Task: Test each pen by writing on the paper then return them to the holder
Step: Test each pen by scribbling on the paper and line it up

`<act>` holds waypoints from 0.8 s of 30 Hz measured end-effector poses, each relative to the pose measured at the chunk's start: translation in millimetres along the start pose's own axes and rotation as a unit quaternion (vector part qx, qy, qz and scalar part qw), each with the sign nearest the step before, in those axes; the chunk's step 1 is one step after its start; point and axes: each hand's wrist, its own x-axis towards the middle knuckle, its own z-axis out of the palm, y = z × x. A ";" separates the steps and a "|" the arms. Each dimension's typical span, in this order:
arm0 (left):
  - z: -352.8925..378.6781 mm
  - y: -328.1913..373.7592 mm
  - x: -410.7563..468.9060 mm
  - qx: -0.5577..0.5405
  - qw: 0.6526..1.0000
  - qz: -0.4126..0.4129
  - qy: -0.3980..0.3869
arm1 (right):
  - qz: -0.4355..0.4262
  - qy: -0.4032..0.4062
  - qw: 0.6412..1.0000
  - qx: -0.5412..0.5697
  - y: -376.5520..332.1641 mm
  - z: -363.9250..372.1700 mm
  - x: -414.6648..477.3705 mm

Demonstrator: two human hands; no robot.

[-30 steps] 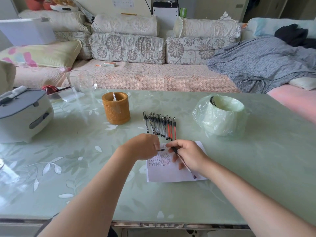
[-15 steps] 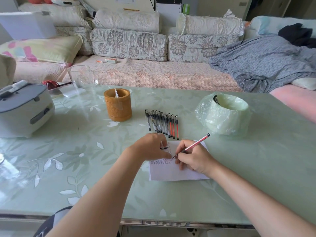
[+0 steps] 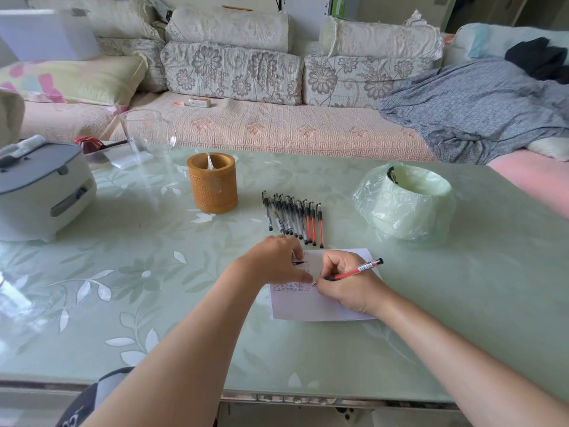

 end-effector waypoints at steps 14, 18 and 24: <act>3.7 -0.3 1.0 -0.009 1.000 -0.011 0.004 | -0.021 -0.008 1.000 -0.019 1.9 -0.6 0.0; 3.8 -1.2 1.8 -0.011 1.000 -0.014 -0.001 | -0.018 -0.009 0.999 -0.039 2.7 0.1 0.2; 4.0 -1.5 1.1 -0.013 1.000 -0.016 -0.002 | -0.003 -0.009 0.998 -0.063 2.7 0.8 -1.6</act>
